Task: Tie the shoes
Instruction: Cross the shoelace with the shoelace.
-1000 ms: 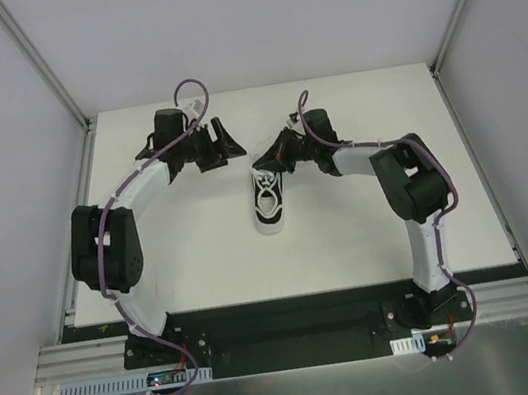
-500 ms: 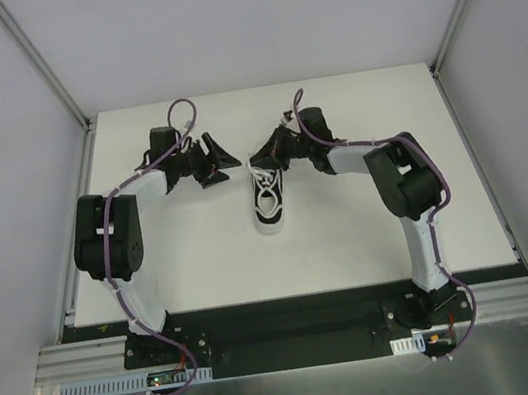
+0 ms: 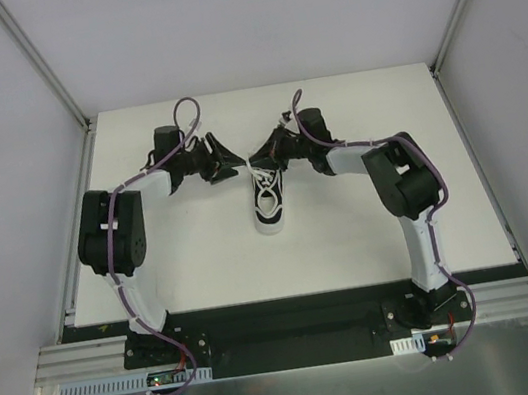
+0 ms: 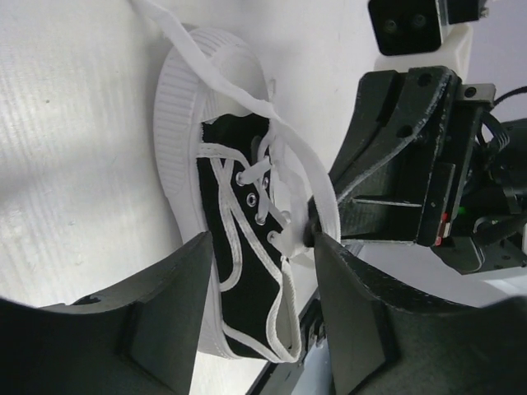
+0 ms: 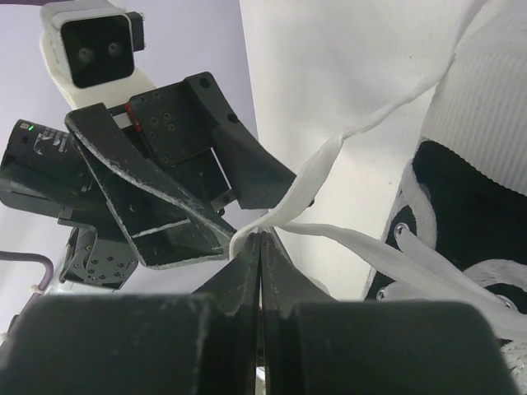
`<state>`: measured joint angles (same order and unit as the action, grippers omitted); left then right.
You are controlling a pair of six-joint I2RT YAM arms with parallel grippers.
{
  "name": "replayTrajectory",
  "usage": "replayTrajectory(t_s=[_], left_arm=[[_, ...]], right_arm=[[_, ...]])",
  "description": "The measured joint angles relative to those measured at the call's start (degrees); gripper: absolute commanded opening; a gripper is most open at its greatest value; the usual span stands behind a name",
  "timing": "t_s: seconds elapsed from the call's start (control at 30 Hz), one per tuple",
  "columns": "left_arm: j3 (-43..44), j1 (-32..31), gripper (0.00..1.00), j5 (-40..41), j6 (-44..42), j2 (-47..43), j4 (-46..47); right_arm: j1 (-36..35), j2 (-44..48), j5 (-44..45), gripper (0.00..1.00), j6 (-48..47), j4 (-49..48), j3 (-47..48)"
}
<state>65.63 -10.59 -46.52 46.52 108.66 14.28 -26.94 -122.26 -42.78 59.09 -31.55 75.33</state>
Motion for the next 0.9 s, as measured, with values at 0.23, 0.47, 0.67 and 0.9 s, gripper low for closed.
replayTrajectory(t_s=[0.23, 0.47, 0.67, 0.9], left_arm=[[0.79, -1.53, 0.35, -1.62, 2.73, 1.18, 3.76], [1.73, -1.86, 0.16, -2.62, 3.91, 1.75, 5.07], [1.73, -1.55, 0.00, -2.38, 4.09, 1.75, 5.81], [1.73, -1.42, 0.00, -2.40, 4.04, 1.75, 6.03]], right_arm=[[-0.15, -0.35, 0.02, 0.01, 0.26, -0.17, 0.00], [-0.17, -0.35, 0.04, 0.01, 0.28, -0.20, 0.00], [0.11, -0.35, -0.04, 0.01, 0.39, 0.13, -0.13], [0.15, -0.35, -0.07, 0.07, 0.37, 0.09, -0.13]])
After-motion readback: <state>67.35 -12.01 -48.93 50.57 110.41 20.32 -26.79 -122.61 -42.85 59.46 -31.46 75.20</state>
